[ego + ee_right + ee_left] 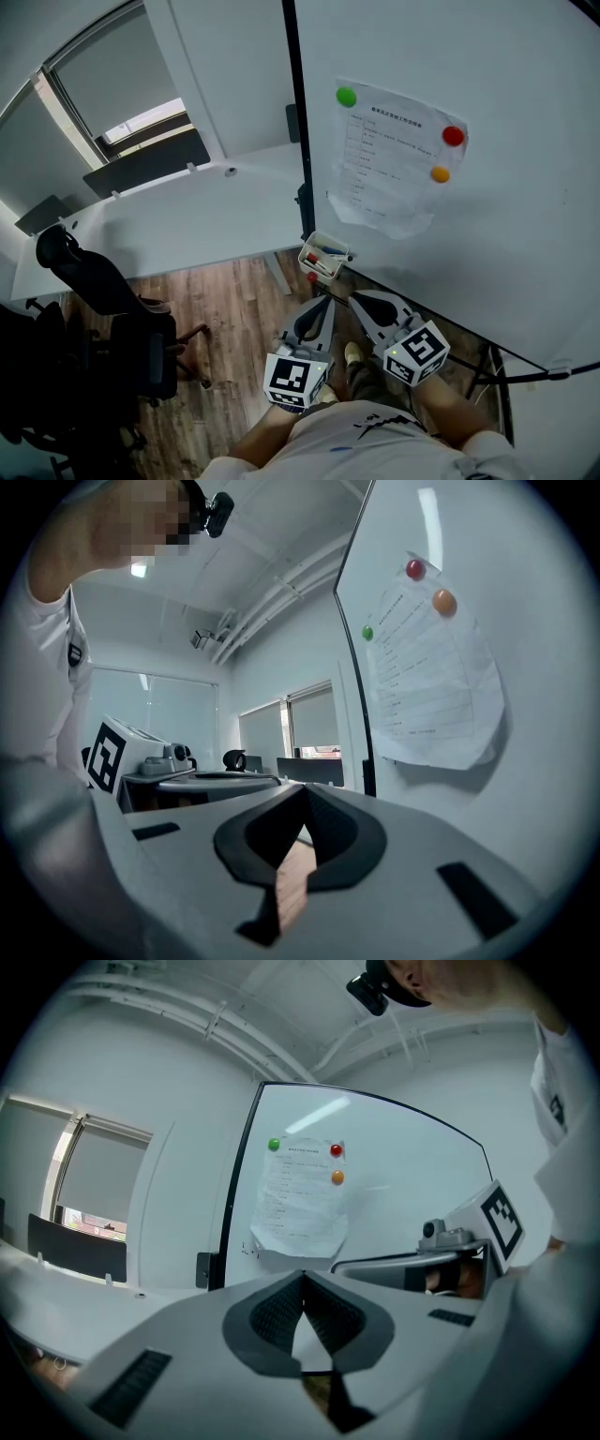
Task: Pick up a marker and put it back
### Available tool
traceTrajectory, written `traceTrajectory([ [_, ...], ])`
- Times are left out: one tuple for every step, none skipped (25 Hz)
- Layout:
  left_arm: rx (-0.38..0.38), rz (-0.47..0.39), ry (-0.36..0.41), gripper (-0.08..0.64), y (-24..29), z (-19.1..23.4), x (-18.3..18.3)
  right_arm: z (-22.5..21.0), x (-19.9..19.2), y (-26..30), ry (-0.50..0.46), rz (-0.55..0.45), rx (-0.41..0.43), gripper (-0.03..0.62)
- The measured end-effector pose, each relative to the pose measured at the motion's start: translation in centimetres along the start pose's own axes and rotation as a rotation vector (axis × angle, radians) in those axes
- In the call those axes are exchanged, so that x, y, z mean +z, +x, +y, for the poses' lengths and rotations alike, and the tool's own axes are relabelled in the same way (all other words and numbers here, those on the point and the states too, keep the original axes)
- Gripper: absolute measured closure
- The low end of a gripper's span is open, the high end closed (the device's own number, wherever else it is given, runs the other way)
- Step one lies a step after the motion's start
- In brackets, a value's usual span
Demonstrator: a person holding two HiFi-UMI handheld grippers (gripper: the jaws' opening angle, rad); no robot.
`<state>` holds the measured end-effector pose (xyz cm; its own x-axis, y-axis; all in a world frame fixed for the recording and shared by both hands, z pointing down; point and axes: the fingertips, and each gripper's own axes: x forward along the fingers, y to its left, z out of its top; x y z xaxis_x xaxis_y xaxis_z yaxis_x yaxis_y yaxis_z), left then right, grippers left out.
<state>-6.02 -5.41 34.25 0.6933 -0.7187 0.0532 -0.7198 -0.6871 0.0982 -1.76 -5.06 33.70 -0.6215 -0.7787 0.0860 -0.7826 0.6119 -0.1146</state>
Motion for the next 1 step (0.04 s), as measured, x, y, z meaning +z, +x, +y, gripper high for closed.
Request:
traceTrajectory([
  [0.0, 0.0, 0.0, 0.549, 0.1, 0.01, -0.02, -0.12, -0.12, 0.01, 0.002, 0.001, 0.0, 0.58],
])
